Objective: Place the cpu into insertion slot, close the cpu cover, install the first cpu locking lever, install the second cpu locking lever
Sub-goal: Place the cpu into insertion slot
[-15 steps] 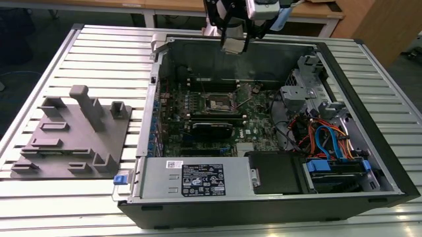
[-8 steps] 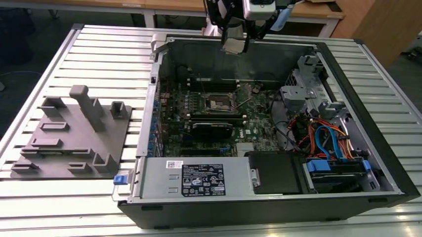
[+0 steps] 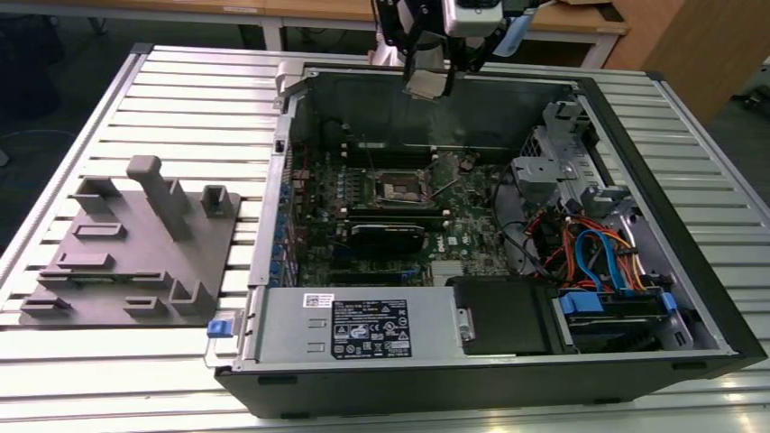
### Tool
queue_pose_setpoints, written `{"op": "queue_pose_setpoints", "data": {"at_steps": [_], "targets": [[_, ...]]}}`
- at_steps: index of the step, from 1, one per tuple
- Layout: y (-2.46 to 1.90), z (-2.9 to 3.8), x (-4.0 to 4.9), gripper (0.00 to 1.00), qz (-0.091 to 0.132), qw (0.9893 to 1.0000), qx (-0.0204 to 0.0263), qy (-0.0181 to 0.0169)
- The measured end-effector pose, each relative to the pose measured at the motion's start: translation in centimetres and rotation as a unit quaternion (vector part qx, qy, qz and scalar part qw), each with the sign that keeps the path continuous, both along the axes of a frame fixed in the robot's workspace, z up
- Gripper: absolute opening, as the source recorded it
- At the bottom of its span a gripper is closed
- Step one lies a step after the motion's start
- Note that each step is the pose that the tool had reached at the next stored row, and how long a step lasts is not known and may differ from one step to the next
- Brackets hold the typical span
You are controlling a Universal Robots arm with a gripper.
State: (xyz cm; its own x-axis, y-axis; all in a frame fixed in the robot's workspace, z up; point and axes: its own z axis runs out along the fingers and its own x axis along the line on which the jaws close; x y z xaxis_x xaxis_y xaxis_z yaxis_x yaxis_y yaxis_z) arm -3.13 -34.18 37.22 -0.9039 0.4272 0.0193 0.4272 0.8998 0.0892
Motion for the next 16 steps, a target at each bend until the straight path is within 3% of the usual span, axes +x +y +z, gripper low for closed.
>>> {"op": "queue_pose_setpoints", "data": {"at_steps": [10, 16], "targets": [[-0.01, -0.01, 0.00, 0.54, -0.028, 0.9996, 0.0000, 0.0000], [-0.01, -0.01, 0.00, 0.54, -0.028, 0.9996, 0.0000, 0.0000]]}}
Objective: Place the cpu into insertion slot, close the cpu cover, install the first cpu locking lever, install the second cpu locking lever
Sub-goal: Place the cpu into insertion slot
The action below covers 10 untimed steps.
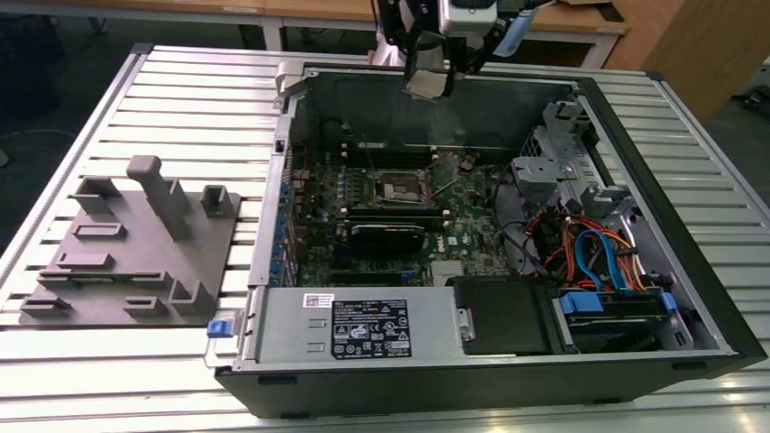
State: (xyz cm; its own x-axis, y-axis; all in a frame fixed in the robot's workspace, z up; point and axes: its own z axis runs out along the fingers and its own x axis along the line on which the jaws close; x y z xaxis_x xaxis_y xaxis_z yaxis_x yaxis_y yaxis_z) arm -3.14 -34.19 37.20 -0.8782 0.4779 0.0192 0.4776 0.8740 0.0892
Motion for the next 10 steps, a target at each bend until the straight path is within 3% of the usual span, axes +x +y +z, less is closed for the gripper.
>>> {"op": "queue_pose_setpoints", "data": {"at_steps": [10], "targets": [[0.00, 0.00, 0.00, 0.54, -0.001, 1.0000, 0.0000, 0.0000]]}}
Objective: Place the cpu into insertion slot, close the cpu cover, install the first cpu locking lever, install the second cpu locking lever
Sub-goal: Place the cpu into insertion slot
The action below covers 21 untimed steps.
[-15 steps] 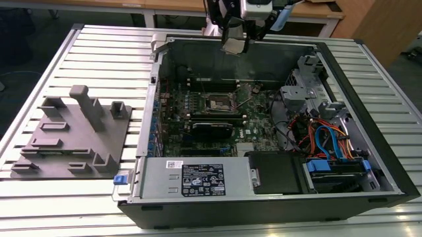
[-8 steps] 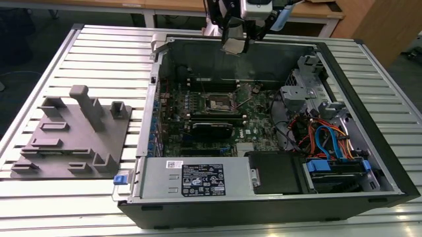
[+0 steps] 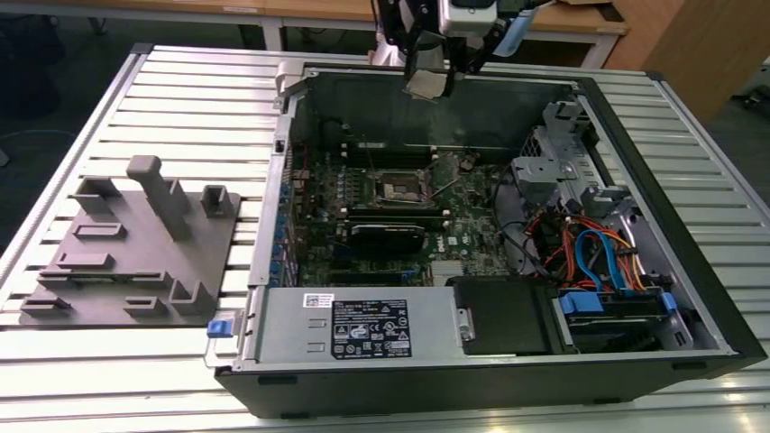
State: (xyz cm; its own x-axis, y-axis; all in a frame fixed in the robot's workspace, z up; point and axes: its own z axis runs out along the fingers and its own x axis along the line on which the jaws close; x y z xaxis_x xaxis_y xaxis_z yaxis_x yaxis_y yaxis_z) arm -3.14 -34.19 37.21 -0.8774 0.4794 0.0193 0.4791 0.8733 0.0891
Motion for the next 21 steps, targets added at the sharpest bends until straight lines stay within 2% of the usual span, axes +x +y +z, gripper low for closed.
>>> {"op": "queue_pose_setpoints", "data": {"at_steps": [15, 21], "targets": [[0.00, 0.00, 0.00, 0.54, -0.021, 0.9998, 0.0000, 0.0000], [0.00, 0.00, 0.00, 0.54, -0.022, 0.9998, 0.0000, 0.0000]]}}
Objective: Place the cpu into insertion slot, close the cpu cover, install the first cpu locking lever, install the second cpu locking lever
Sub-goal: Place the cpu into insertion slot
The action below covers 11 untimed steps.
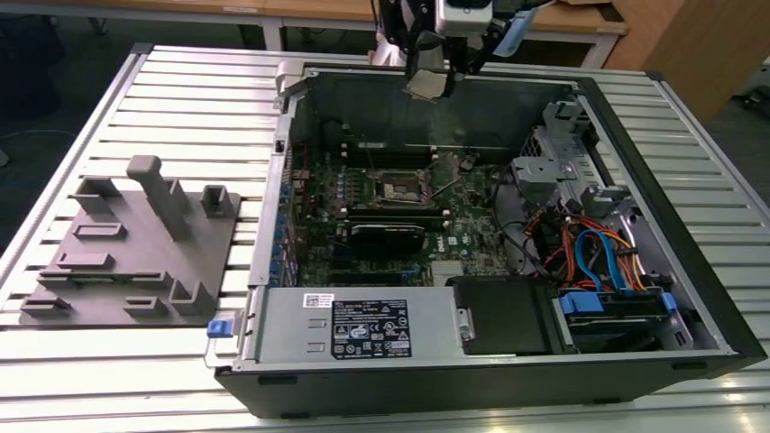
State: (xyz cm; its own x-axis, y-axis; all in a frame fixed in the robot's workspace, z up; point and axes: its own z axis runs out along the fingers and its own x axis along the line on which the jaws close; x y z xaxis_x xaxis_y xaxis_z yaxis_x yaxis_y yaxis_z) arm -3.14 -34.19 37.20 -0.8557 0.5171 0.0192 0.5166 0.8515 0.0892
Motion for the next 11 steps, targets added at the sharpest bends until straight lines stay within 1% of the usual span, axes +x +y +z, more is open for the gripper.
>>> {"op": "queue_pose_setpoints", "data": {"at_steps": [7, 11], "targets": [[0.00, 0.00, 0.00, 0.54, -0.001, 1.0000, 0.0000, 0.0000], [0.00, 0.00, 0.00, 0.54, -0.009, 1.0000, 0.0000, 0.0000]]}}
